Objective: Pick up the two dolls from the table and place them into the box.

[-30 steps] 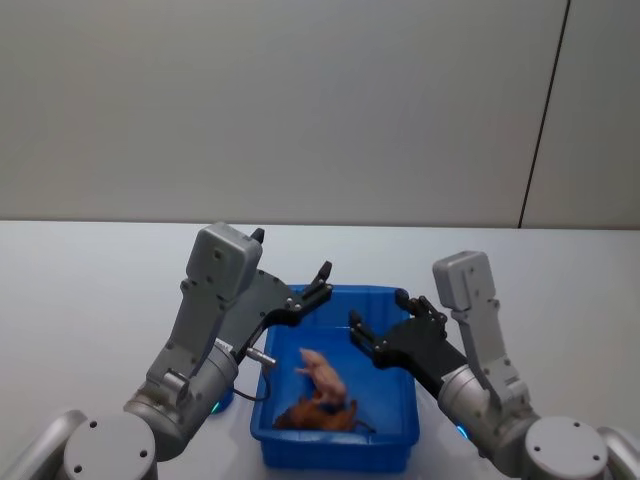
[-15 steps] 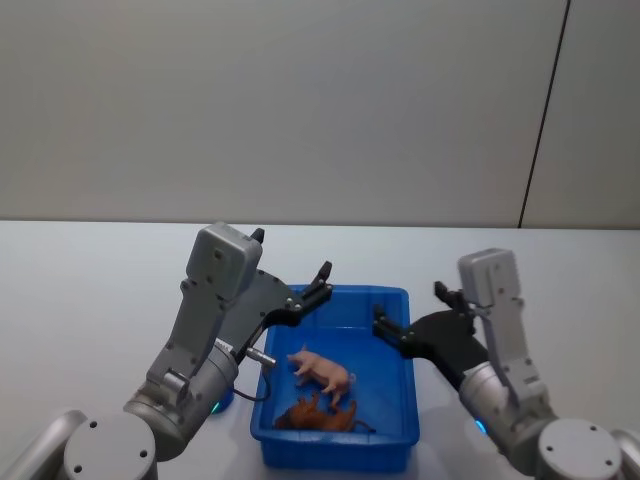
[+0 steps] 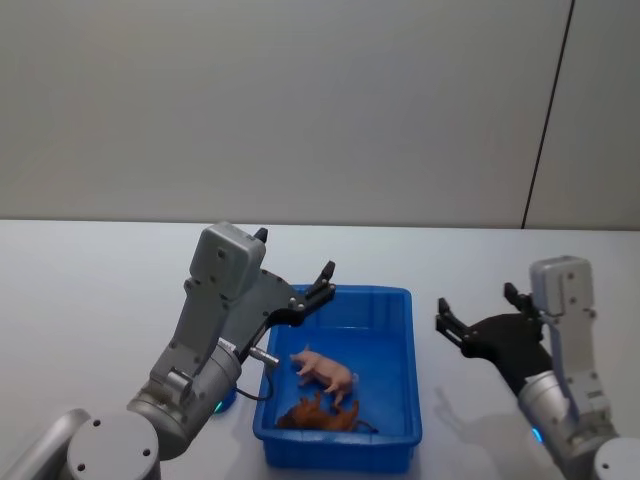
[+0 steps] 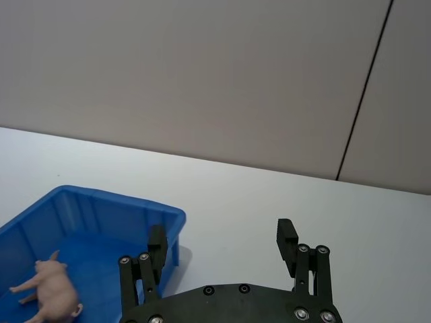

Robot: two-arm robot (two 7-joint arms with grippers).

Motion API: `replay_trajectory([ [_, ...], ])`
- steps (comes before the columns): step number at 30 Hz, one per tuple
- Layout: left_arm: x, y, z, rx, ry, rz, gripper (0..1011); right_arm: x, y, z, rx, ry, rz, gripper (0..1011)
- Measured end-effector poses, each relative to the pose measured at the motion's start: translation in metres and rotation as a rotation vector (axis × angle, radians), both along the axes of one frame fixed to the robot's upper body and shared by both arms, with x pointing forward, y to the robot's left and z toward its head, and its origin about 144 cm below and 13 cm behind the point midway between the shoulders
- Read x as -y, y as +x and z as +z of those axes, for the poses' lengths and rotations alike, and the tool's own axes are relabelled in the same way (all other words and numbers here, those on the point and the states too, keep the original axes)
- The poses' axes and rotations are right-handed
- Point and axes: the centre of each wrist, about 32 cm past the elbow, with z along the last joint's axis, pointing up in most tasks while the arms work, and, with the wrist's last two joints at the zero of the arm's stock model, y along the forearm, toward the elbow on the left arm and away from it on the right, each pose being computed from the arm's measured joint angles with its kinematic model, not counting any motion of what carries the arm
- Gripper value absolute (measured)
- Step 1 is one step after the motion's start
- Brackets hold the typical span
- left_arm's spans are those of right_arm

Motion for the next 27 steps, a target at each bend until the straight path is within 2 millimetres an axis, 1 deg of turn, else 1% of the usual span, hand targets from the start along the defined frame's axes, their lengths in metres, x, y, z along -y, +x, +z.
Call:
replay_trajectory([
  [7, 0.000, 0.000, 0.000, 0.000, 0.000, 0.000, 1001, 0.009, -0.005, 0.000, 0.005, -0.001, -0.036, 1001],
  [15, -0.003, -0.001, -0.001, -0.019, -0.003, 0.012, 1001, 0.014, -0.009, 0.000, 0.008, -0.001, -0.056, 1001],
  [27, -0.018, -0.005, -0.004, -0.110, -0.023, 0.061, 1001, 0.018, -0.011, 0.000, 0.011, -0.003, -0.070, 1001],
])
